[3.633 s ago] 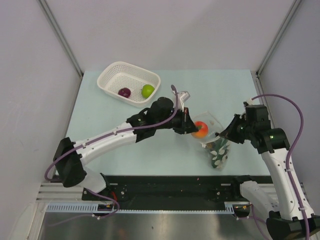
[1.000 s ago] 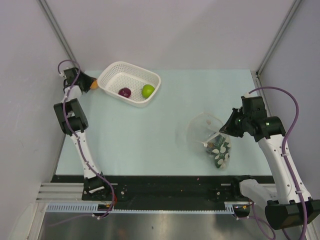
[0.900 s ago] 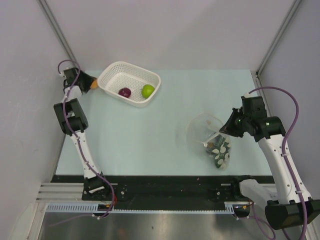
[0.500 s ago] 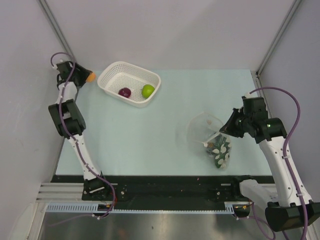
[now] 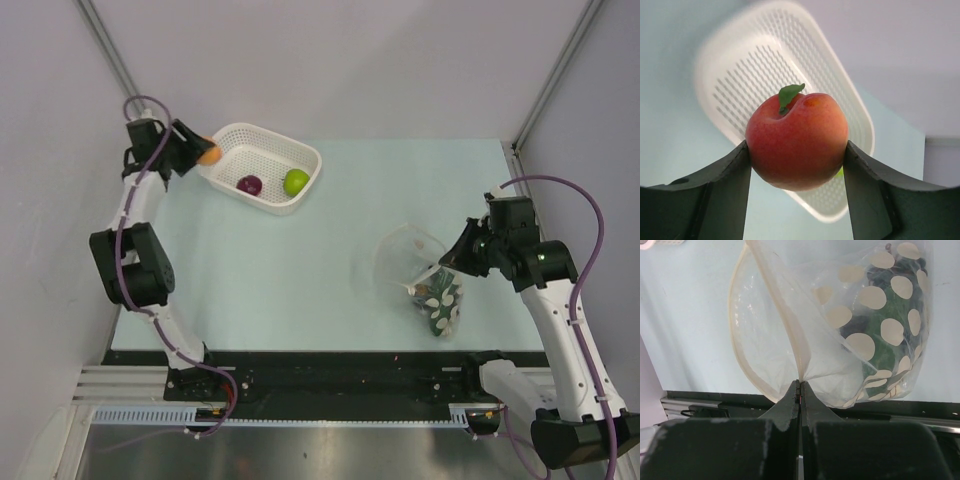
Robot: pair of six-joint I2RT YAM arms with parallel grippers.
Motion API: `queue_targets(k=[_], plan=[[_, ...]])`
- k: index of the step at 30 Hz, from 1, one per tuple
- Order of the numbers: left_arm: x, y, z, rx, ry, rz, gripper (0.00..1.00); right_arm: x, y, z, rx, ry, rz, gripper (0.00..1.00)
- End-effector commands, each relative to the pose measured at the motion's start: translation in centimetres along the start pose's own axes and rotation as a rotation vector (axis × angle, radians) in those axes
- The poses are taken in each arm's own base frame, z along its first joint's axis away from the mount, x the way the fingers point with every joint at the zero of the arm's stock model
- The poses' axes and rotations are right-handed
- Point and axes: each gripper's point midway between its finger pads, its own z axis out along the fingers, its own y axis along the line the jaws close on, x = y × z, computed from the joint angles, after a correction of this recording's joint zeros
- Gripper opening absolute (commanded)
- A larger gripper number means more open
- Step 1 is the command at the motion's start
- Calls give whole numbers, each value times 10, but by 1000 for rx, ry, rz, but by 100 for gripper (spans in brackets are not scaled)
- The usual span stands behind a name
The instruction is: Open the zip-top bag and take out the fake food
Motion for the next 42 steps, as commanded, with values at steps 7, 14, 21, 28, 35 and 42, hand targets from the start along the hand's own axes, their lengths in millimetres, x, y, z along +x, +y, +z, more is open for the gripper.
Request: queue_targets(k=[7, 14, 21, 28, 35, 42], plan=[[132, -60, -14, 67, 239, 129, 4, -5, 6, -15, -37, -37, -65, 0], [163, -68, -3, 44, 323, 153, 33, -4, 4, -20, -34, -49, -78, 0], [166, -66, 19, 11, 365, 163, 56, -3, 2, -21, -32, -57, -74, 0], [157, -69, 20, -21, 328, 184, 78, -3, 0, -21, -28, -60, -77, 0], [142, -89, 9, -1, 284, 205, 95, -4, 3, -19, -45, -57, -85, 0], [120, -123, -24, 26, 199, 310, 93, -2, 8, -19, -79, -46, -89, 0]])
